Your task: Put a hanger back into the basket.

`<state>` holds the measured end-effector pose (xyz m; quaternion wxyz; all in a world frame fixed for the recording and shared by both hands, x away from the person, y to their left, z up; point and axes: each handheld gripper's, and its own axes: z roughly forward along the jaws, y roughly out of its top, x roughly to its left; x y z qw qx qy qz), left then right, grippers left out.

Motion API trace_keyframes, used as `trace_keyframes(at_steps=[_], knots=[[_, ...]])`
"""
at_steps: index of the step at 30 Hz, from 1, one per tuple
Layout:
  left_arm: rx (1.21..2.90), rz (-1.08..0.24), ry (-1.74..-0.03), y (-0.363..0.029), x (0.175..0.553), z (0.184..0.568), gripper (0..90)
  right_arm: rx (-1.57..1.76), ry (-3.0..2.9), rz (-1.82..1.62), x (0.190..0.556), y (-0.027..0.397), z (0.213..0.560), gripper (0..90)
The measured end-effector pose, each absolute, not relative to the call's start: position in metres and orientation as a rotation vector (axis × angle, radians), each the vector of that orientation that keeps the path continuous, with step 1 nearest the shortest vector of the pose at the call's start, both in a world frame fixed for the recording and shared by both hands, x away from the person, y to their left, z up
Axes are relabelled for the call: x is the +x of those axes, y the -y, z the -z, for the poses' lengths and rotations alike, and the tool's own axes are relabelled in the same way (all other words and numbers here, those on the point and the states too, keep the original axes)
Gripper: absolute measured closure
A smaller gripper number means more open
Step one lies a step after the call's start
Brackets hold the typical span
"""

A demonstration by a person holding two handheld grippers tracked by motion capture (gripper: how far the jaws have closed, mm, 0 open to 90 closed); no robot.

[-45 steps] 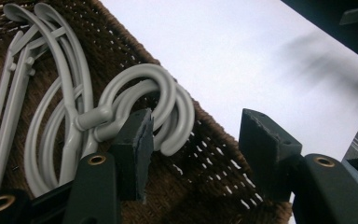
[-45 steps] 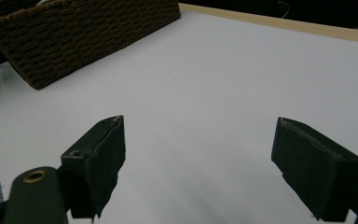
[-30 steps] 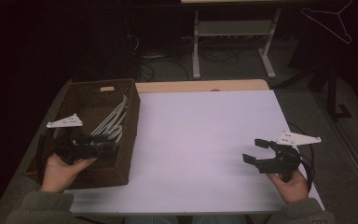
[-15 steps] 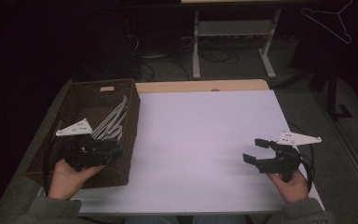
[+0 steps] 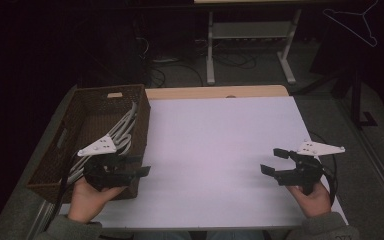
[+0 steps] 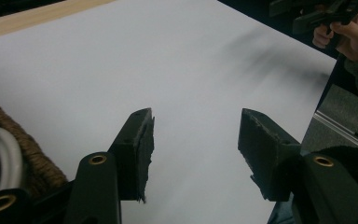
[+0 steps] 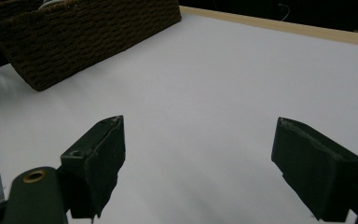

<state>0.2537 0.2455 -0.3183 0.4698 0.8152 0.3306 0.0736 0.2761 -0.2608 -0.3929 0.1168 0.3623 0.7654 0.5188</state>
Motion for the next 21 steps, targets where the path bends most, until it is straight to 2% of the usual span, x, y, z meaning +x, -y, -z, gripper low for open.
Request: trace_keyframes(at_steps=[21], knots=[[2.013,-0.214,-0.761,-0.216,0.249,0.330,42.2,1.057,-2.239,-1.519,0.276,0.262,0.392,16.4]])
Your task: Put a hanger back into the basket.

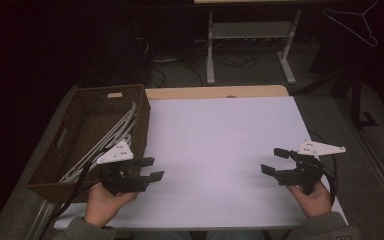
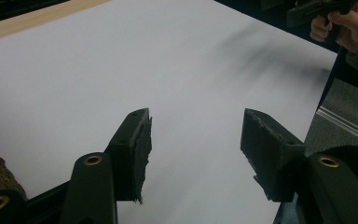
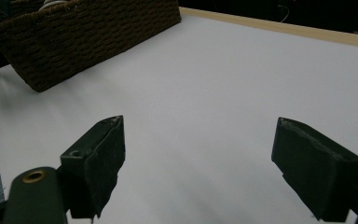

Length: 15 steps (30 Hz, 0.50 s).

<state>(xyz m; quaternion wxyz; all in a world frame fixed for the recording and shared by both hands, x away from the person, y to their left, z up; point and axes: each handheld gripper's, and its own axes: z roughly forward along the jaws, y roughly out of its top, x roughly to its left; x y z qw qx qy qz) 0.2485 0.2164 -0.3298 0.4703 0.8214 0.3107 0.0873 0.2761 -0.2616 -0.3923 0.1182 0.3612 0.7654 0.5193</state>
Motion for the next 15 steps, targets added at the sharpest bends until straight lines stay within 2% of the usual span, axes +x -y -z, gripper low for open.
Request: trace_keyframes(at_steps=[15], knots=[[2.024,-0.214,-0.748,-0.2089,0.2471,0.3365,38.5,1.058,-2.239,-1.519,0.2760,0.2617,0.3926,16.2]])
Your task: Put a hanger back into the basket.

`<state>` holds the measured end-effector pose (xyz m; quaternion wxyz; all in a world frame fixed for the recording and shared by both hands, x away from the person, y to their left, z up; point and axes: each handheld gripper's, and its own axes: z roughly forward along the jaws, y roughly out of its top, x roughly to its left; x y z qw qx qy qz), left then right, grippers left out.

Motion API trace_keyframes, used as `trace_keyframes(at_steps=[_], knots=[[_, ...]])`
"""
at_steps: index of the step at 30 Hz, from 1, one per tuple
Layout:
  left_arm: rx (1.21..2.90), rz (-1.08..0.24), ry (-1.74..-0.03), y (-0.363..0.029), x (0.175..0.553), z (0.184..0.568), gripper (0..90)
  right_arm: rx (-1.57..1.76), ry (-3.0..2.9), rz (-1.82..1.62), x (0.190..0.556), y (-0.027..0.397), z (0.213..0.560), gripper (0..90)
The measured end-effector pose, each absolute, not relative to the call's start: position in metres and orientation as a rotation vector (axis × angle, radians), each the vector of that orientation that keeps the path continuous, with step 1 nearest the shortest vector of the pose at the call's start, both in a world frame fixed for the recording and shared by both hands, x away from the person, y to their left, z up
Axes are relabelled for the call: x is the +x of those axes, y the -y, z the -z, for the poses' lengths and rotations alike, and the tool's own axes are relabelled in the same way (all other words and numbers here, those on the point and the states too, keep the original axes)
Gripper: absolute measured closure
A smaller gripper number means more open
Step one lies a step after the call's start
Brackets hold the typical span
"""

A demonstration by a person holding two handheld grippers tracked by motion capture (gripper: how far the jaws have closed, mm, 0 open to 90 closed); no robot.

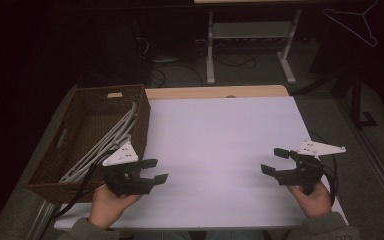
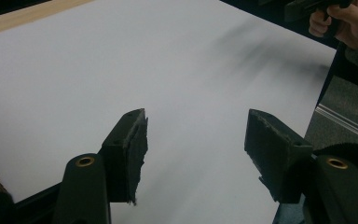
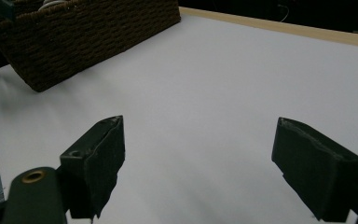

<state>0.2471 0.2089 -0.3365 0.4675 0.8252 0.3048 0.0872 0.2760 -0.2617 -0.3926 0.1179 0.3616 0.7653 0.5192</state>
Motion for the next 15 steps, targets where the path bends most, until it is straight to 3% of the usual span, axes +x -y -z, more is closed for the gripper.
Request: trace_keyframes(at_steps=[15], knots=[[2.028,-0.202,-0.729,-0.2039,0.2477,0.3408,37.2,1.056,-2.239,-1.515,0.2757,0.2615,0.3924,16.2]])
